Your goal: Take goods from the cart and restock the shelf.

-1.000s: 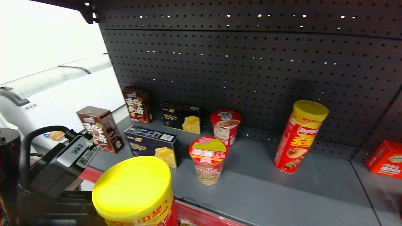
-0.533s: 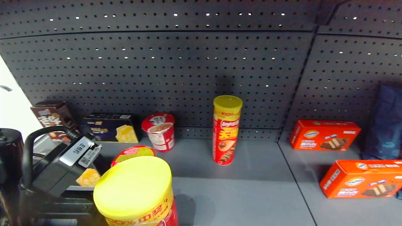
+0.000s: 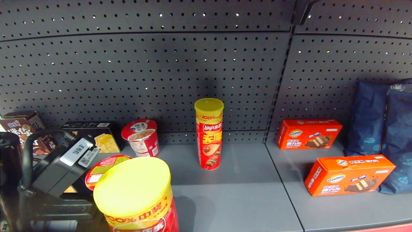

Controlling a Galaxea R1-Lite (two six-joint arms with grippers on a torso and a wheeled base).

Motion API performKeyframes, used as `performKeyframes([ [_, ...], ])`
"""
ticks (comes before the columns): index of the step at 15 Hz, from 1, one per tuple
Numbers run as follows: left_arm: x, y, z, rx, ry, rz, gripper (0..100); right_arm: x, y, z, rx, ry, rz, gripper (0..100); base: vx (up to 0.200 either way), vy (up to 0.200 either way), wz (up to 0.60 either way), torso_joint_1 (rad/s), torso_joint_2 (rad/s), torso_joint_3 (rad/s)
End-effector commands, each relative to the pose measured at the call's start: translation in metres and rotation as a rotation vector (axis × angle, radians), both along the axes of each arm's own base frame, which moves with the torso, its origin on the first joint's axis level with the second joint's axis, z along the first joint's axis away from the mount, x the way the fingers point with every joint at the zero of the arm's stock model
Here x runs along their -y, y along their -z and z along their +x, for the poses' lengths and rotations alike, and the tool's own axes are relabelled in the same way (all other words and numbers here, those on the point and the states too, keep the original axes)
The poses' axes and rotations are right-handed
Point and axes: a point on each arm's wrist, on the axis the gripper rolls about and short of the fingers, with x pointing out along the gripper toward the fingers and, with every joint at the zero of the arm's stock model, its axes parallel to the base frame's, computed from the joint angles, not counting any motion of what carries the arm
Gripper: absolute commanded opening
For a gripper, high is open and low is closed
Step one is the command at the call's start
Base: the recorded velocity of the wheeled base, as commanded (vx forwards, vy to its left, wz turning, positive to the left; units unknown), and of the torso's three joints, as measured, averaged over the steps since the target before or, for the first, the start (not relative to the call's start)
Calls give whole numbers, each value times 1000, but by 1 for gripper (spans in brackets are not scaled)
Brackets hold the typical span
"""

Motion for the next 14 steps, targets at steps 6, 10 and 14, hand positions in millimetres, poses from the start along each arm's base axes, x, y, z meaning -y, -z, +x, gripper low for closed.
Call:
performKeyframes([
  [6, -1, 0, -1, 2, -4, -1, 0, 0, 0, 0, -1, 0, 1, 100, 0, 0, 300, 1, 1, 0],
  [10, -1, 1, -1, 3, 2, 1, 0, 0, 0, 0, -1, 0, 1, 100, 0, 0, 0, 0, 0, 0],
  [14, 0, 1, -2, 3, 10, 2, 0, 0, 0, 1, -16, -22, -14, 100, 0, 0, 0, 0, 0, 0],
])
